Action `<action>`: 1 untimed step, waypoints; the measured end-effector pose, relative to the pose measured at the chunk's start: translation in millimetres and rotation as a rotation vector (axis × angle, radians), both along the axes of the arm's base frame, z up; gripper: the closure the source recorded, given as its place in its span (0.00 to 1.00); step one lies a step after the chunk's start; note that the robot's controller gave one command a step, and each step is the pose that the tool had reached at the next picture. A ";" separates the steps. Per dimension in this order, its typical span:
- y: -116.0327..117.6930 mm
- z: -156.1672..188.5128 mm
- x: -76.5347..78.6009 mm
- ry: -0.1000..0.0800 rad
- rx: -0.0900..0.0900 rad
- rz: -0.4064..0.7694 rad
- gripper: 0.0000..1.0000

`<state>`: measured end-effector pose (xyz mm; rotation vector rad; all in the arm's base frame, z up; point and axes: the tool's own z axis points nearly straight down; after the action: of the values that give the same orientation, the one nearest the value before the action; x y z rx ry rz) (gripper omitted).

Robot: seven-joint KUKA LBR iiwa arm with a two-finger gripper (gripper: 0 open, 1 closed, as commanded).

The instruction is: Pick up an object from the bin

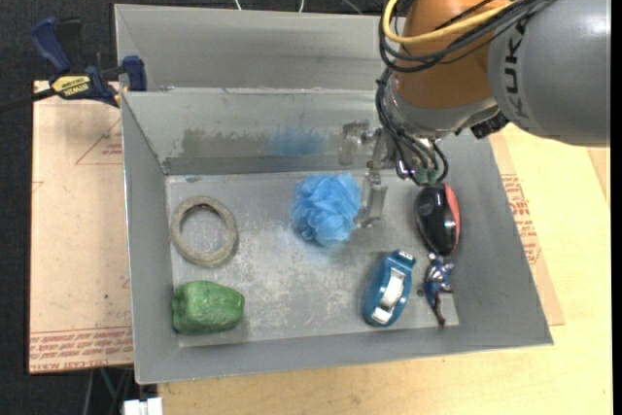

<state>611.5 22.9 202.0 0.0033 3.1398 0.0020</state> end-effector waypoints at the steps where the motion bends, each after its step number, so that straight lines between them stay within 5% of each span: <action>1: 0.0 0.0 0.0 0.000 0.000 0.000 0.00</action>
Offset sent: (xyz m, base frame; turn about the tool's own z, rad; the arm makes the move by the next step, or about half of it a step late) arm 0.0026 -0.0091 -0.0367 -0.2162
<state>611.5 22.9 202.0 0.0033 3.1398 0.0020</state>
